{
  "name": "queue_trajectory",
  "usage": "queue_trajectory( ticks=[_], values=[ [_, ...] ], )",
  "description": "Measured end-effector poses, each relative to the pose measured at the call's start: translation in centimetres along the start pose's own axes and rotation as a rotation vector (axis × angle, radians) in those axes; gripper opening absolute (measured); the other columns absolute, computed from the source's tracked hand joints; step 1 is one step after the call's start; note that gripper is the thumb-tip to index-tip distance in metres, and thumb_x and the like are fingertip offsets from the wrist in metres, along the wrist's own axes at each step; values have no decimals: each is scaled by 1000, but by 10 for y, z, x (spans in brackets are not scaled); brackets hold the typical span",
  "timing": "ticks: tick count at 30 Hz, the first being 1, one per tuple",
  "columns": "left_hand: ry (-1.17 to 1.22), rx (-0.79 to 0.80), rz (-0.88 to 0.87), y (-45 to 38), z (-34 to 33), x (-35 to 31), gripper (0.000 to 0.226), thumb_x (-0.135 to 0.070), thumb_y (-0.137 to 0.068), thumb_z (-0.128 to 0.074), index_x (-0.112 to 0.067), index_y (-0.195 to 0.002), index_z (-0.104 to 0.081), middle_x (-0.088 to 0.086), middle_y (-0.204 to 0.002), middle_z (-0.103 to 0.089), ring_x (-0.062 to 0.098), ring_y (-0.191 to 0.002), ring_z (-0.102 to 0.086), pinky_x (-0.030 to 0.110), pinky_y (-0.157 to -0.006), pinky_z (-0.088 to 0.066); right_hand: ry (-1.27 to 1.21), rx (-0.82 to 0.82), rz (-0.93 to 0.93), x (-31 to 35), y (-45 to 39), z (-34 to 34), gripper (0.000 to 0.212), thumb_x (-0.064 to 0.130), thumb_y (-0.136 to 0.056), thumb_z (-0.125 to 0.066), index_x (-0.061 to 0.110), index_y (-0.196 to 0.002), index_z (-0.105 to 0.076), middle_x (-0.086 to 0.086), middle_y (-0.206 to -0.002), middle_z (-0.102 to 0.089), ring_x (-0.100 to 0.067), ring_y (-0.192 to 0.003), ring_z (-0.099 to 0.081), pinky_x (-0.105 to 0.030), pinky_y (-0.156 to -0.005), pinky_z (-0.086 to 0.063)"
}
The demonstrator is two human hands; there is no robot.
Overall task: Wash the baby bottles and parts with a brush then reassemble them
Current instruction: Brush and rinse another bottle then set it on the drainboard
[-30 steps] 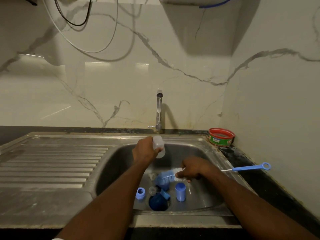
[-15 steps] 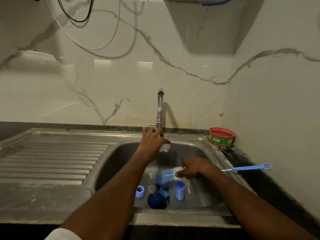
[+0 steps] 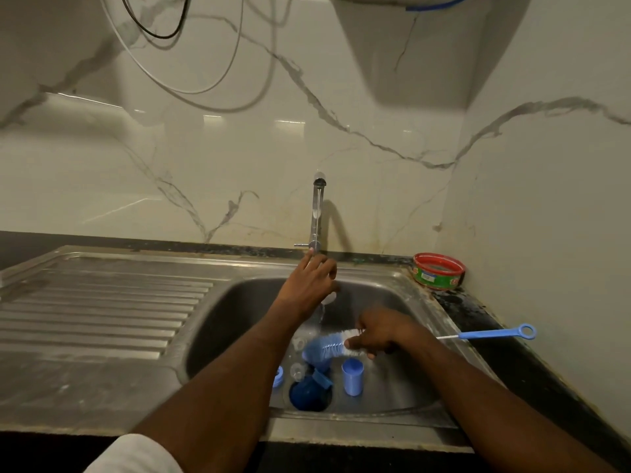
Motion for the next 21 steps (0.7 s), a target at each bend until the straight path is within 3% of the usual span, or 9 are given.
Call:
queue_trajectory(
  ticks=[4, 9, 14, 18, 21],
  values=[
    [183, 97, 165, 8, -10, 22, 76, -16, -85, -76, -28, -150, -39, 11, -151, -35, 34, -144, -30, 54, -123, -21, 51, -85, 11, -1, 3, 10, 23, 45, -95, -65, 23, -101, -64, 4, -78, -71, -5, -67, -66, -22, -61, -50],
    [500, 140, 452, 36, -23, 59, 86, -21, -82, -81, -31, -149, -28, 11, -150, -41, 32, -131, -51, 51, -108, -47, 186, -183, 4, 1, 14, 25, 24, 47, -94, -62, 24, -98, -65, 8, -72, -68, -4, -66, -63, -25, -60, -44],
    [491, 105, 473, 46, -3, 70, 80, -34, -71, -89, -22, -134, -43, 4, -131, -59, 26, -123, -51, 39, -99, -48, 216, -356, 48, 13, 22, 42, 29, 49, -92, -62, 22, -96, -69, 6, -84, -66, -11, -81, -62, -29, -65, -42],
    [469, 118, 494, 57, -2, 66, 61, -38, -75, -85, -26, -125, -50, 3, -128, -58, 25, -123, -45, 37, -98, -42, 228, -299, 36, 11, 18, 34, 23, 42, -92, -61, 20, -91, -68, 4, -81, -69, -11, -76, -64, -29, -67, -48],
    [509, 148, 483, 61, -3, 68, 51, -31, -81, -81, -27, -125, -54, 5, -131, -54, 25, -124, -46, 38, -101, -44, 233, -351, 58, 16, 17, 40, 29, 48, -95, -58, 22, -106, -65, 2, -105, -71, -17, -94, -65, -31, -77, -49]
  ],
)
Point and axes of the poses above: each hand's wrist, its own y-axis away from the middle knuckle, its own z-axis out of the back of the hand, x = y × z, the point moved 9 cm from there along -y, towards the middle knuckle
